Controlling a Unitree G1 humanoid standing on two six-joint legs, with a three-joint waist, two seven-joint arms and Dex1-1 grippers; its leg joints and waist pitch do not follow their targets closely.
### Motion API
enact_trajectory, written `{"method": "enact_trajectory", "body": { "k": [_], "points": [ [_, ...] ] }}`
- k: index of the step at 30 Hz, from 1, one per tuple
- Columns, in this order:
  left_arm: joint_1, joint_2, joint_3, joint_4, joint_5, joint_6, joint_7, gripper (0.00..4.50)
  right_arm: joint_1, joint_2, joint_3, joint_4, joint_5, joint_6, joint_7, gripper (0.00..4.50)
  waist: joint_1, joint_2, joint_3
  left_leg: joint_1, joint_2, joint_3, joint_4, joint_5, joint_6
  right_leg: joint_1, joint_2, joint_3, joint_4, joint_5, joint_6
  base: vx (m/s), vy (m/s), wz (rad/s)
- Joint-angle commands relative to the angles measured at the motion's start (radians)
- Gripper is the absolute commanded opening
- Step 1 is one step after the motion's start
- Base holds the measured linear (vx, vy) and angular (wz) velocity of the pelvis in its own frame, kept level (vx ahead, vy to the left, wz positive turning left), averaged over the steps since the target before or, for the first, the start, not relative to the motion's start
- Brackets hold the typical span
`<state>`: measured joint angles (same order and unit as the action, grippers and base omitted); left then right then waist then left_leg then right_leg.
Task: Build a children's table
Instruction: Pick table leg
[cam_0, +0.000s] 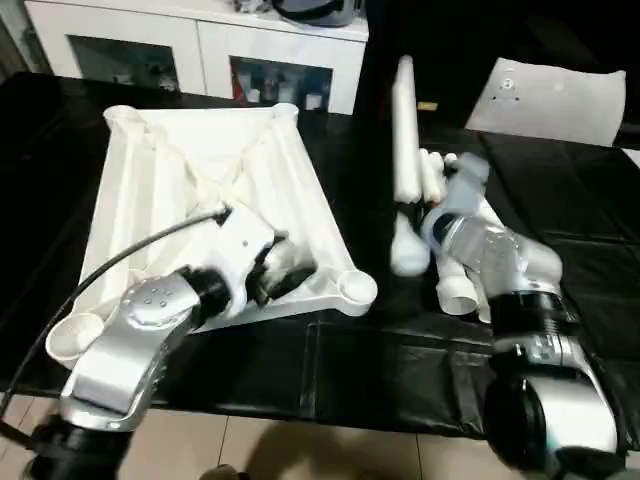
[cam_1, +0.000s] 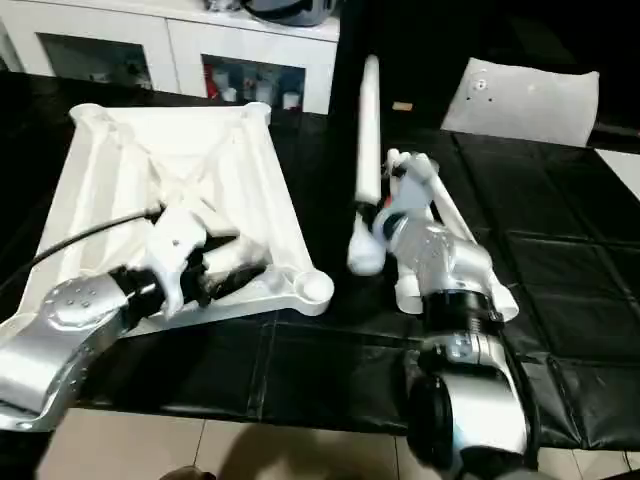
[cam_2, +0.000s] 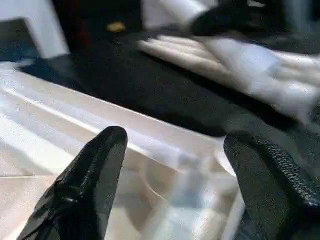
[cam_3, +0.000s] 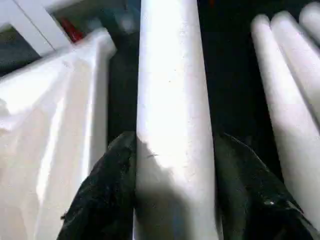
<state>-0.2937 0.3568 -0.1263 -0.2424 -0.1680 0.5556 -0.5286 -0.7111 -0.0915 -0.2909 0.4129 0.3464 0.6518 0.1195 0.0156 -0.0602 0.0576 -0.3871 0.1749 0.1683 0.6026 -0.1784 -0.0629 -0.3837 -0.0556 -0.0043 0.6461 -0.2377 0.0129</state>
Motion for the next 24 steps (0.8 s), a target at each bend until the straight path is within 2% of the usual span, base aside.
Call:
{"method": "enact_trajectory", "body": {
  "k": [1, 2, 4, 5, 6, 7, 8, 10, 11, 13, 16, 19, 21, 22, 24],
  "points": [
    [-0.037, -0.019, 0.021, 0.033, 0.024, -0.038, 0.058, 3.72, 0.014, -0.008, -0.005, -0.068, 0.044, 0.013, 0.052, 1.86, 0.002, 0.022, -0.070, 0.023, 0.037, -0.004, -0.064, -0.127, -0.030, 0.045, -0.048, 0.028, -0.072, 0.057, -0.195, 0.000, 0.000, 0.00],
    [-0.055, -0.029, 0.026, 0.042, 0.046, -0.018, 0.099, 3.89, 0.028, -0.006, -0.013, -0.097, 0.078, 0.026, 0.087, 1.86, 0.002, 0.024, -0.070, 0.024, 0.039, -0.006, -0.064, -0.130, -0.032, 0.044, -0.050, 0.028, -0.070, 0.052, -0.197, 0.000, 0.000, 0.00],
    [-0.107, -0.068, 0.059, 0.051, -0.038, 0.057, 0.065, 3.94, 0.082, -0.010, -0.007, -0.181, 0.139, 0.016, 0.203, 1.86, 0.004, 0.023, -0.068, 0.023, 0.038, -0.004, -0.064, -0.133, -0.024, 0.044, -0.050, 0.028, -0.073, 0.051, -0.193, 0.000, 0.000, 0.00],
    [-0.122, -0.079, 0.070, 0.053, -0.069, 0.076, 0.047, 4.03, 0.097, -0.012, -0.002, -0.203, 0.153, 0.014, 0.236, 1.86, 0.010, 0.030, -0.070, 0.025, 0.038, -0.005, -0.062, -0.121, -0.021, 0.044, -0.052, 0.029, -0.071, 0.073, -0.202, 0.000, 0.000, 0.00],
    [-0.143, -0.102, 0.093, 0.057, -0.111, 0.104, 0.045, 4.03, 0.120, -0.015, 0.007, -0.234, 0.175, 0.010, 0.283, 1.86, 0.011, 0.031, -0.071, 0.023, 0.038, -0.006, -0.062, -0.112, -0.017, 0.045, -0.052, 0.029, -0.069, 0.088, -0.208, 0.000, 0.000, 0.00],
    [-0.155, -0.117, 0.107, 0.061, -0.130, 0.120, 0.052, 4.27, 0.133, -0.016, 0.013, -0.251, 0.188, 0.009, 0.310, 1.86, 0.017, 0.028, -0.070, 0.022, 0.038, -0.006, -0.062, -0.096, -0.008, 0.046, -0.051, 0.027, -0.068, 0.113, -0.227, 0.000, 0.000, 0.00],
    [-0.191, -0.161, 0.141, 0.075, -0.193, 0.141, 0.062, 4.32, 0.167, -0.020, 0.015, -0.290, 0.230, 0.007, 0.369, 1.86, 0.018, 0.028, -0.071, 0.022, 0.037, -0.006, -0.062, -0.094, -0.004, 0.047, -0.052, 0.027, -0.068, 0.115, -0.232, 0.000, 0.000, 0.00],
    [-0.217, -0.195, 0.166, 0.088, -0.238, 0.146, 0.070, 4.44, 0.187, -0.022, 0.012, -0.313, 0.257, 0.007, 0.403, 1.86, 0.023, 0.026, -0.069, 0.021, 0.037, -0.005, -0.061, -0.100, 0.006, 0.049, -0.055, 0.029, -0.072, 0.105, -0.245, 0.000, 0.000, 0.00],
    [-0.246, -0.229, 0.185, 0.100, -0.276, 0.149, 0.080, 4.44, 0.216, -0.035, 0.031, -0.343, 0.270, 0.002, 0.450, 1.86, 0.025, 0.024, -0.068, 0.021, 0.038, -0.004, -0.061, -0.105, 0.011, 0.048, -0.055, 0.028, -0.074, 0.089, -0.251, 0.000, 0.000, 0.00],
    [-0.264, -0.250, 0.198, 0.107, -0.300, 0.159, 0.089, 4.50, 0.233, -0.041, 0.039, -0.362, 0.283, 0.009, 0.477, 1.86, 0.029, 0.023, -0.067, 0.021, 0.037, -0.005, -0.062, -0.113, 0.015, 0.049, -0.054, 0.027, -0.078, 0.055, -0.247, 0.000, 0.000, 0.00],
    [-0.316, -0.308, 0.238, 0.129, -0.371, 0.211, 0.096, 4.50, 0.278, -0.042, 0.037, -0.420, 0.346, 0.030, 0.554, 1.86, 0.029, 0.018, -0.067, 0.019, 0.038, -0.005, -0.061, -0.117, 0.023, 0.050, -0.058, 0.028, -0.081, 0.025, -0.244, 0.000, 0.000, 0.00],
    [-0.347, -0.341, 0.269, 0.151, -0.413, 0.241, 0.114, 4.50, 0.302, -0.037, 0.044, -0.444, 0.357, 0.003, 0.589, 1.86, 0.030, 0.022, -0.066, 0.018, 0.038, -0.008, -0.062, -0.118, 0.026, 0.048, -0.058, 0.027, -0.084, -0.002, -0.243, 0.000, 0.000, 0.00],
    [-0.353, -0.352, 0.281, 0.158, -0.429, 0.248, 0.124, 4.50, 0.309, -0.036, 0.048, -0.451, 0.362, 0.004, 0.592, 1.86, 0.028, 0.019, -0.066, 0.017, 0.039, -0.009, -0.062, -0.114, 0.027, 0.048, -0.058, 0.027, -0.085, -0.003, -0.242, 0.000, 0.000, 0.00],
    [-0.357, -0.356, 0.286, 0.165, -0.444, 0.254, 0.130, 4.50, 0.319, -0.033, 0.054, -0.466, 0.376, 0.005, 0.602, 1.86, 0.028, 0.023, -0.065, 0.017, 0.038, -0.009, -0.062, -0.113, 0.026, 0.048, -0.058, 0.027, -0.085, -0.001, -0.242, 0.000, 0.000, 0.00],
    [-0.354, -0.357, 0.286, 0.169, -0.454, 0.260, 0.132, 4.50, 0.325, -0.032, 0.065, -0.476, 0.374, 0.000, 0.605, 1.86, 0.026, 0.021, -0.066, 0.017, 0.037, -0.010, -0.062, -0.109, 0.030, 0.048, -0.056, 0.026, -0.086, 0.002, -0.236, 0.000, 0.000, 0.00]
  ]
}}
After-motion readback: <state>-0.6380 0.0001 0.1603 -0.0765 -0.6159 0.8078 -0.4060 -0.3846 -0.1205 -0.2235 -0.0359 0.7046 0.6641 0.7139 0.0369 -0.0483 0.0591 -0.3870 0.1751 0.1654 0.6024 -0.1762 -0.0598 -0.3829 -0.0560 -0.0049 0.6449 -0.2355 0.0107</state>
